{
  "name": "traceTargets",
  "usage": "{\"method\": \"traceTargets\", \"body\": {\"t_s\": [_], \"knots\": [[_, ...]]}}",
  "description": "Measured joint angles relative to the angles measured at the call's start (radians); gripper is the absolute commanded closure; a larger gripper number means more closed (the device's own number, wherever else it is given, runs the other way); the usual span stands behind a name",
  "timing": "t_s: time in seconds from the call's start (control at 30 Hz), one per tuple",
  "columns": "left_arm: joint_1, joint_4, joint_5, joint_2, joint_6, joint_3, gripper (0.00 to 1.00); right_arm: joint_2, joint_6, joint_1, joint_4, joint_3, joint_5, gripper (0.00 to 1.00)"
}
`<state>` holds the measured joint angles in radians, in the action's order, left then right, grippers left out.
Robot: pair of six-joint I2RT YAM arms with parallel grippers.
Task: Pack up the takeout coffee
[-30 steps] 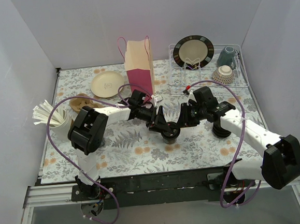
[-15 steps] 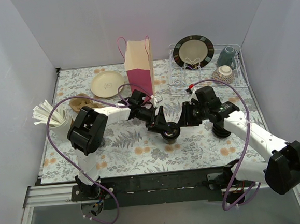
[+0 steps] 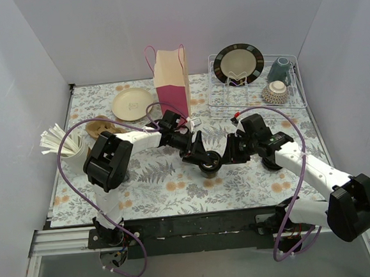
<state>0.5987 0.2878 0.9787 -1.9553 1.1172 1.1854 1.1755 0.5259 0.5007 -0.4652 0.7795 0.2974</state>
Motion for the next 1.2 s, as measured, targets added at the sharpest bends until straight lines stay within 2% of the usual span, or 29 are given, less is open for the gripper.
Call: {"method": "traceTargets", "body": {"t_s": [0.1, 0.3, 0.57, 0.83, 1.0, 1.2], "knots": [[0.0, 0.0, 0.002, 0.0, -0.002, 0.0, 0.41, -0.003, 0.012, -0.002, 0.04, -0.025, 0.013, 0.77], [-0.002, -0.013, 0.02, -0.011, 0.002, -0.008, 0.43, -0.042, 0.052, -0.002, 0.146, -0.104, 0.007, 0.8], [-0.013, -0.086, 0.056, -0.02, 0.034, -0.049, 0.45, -0.106, 0.128, 0.002, 0.305, -0.227, -0.008, 0.8], [-0.028, -0.116, 0.066, -0.02, 0.062, -0.067, 0.45, -0.108, 0.195, 0.021, 0.385, -0.266, -0.058, 0.8], [-0.029, -0.116, 0.066, -0.019, 0.065, -0.067, 0.45, -0.108, 0.2, 0.03, 0.364, -0.243, -0.081, 0.76], [-0.026, -0.124, 0.064, -0.015, 0.063, -0.071, 0.45, -0.084, 0.145, 0.053, 0.2, -0.129, -0.137, 0.73]]}}
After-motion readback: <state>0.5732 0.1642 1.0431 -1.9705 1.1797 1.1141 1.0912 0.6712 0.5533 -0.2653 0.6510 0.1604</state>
